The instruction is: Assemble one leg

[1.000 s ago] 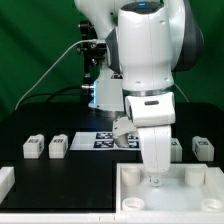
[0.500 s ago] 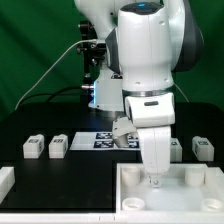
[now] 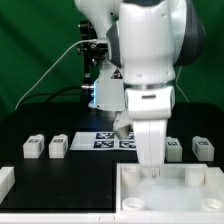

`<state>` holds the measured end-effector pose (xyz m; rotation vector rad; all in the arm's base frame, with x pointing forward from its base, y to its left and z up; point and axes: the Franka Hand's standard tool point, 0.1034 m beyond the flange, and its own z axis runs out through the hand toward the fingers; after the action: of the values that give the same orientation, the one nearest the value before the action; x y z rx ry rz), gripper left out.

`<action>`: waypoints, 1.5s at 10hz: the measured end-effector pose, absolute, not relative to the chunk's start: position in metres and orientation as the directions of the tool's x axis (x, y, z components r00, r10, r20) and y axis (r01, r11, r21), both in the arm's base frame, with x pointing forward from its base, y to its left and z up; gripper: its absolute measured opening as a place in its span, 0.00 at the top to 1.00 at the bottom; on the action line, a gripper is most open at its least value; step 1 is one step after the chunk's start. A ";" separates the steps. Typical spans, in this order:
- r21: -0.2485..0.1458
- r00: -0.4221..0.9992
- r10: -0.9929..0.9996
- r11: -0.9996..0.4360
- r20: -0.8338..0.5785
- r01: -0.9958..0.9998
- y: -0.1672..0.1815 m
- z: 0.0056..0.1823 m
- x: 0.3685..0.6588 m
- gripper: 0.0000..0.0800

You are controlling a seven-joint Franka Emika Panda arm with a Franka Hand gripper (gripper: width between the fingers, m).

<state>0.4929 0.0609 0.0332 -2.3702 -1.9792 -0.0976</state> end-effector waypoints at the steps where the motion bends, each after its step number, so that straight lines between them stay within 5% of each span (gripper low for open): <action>1: 0.000 0.236 0.968 -0.237 0.082 0.972 0.071 0.044 0.482 0.19; 4: -0.025 0.662 0.741 -0.664 0.109 0.747 0.117 0.072 0.459 0.19; 7: -0.069 0.831 0.546 -0.830 0.110 0.554 0.123 0.071 0.456 0.19; 9: -0.147 0.986 0.164 -0.975 0.027 0.166 0.142 0.061 0.440 0.19; 11: -0.157 0.999 -0.039 -0.987 -0.024 -0.042 0.170 0.060 0.433 0.19; 14: -0.156 0.999 -0.009 -0.988 -0.032 -0.014 0.175 0.057 0.428 0.19; 15: -0.143 0.991 0.007 -0.990 -0.135 -0.013 0.174 0.055 0.419 0.19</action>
Offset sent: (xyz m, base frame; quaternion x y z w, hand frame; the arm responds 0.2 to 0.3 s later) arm -0.0329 0.0681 0.0447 -0.0443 0.0148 0.3314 0.9423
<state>0.4191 0.1736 0.0554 -2.9910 0.0043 0.2042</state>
